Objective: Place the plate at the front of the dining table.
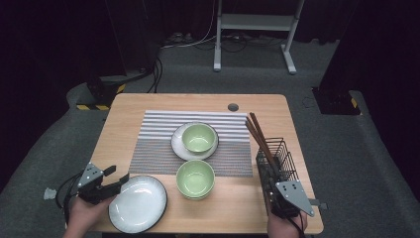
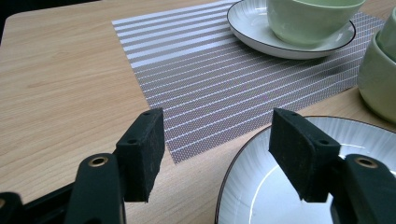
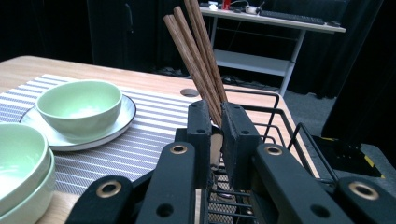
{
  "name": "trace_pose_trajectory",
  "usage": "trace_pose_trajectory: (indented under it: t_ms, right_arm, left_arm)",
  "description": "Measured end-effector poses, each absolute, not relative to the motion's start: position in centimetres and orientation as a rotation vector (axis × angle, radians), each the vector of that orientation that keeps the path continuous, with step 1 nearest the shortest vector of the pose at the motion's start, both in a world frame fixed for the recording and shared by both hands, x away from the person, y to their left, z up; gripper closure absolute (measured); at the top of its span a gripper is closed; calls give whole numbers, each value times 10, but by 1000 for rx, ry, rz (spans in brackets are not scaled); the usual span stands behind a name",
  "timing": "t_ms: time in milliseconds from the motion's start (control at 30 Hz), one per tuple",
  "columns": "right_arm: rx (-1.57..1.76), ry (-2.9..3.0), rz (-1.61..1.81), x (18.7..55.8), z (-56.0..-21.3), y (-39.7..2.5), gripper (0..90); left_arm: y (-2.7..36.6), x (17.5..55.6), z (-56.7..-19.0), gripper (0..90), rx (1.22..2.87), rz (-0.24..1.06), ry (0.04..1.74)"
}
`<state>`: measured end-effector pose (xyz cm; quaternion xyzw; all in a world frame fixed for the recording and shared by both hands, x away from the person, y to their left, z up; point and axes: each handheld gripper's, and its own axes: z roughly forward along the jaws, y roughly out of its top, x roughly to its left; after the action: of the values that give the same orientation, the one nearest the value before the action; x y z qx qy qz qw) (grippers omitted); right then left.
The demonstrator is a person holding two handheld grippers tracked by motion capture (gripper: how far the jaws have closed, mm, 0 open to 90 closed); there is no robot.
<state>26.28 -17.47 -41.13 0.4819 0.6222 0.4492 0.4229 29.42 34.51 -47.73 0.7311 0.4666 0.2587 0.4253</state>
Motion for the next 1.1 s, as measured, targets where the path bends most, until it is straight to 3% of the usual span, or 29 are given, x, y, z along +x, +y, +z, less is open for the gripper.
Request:
trace_pose_trajectory:
  t_ms: [300, 333, 1100]
  right_arm:
    - [1213, 1542, 1166, 264, -408, -177, 844]
    - [1207, 1534, 1183, 263, -407, -178, 887]
    - [1192, 1550, 1182, 262, -406, -177, 896]
  left_arm:
    - [347, 294, -479, 368, 1811, 640, 1165]
    - [348, 294, -479, 368, 1808, 642, 1168]
    - [347, 294, -481, 368, 1805, 630, 1161]
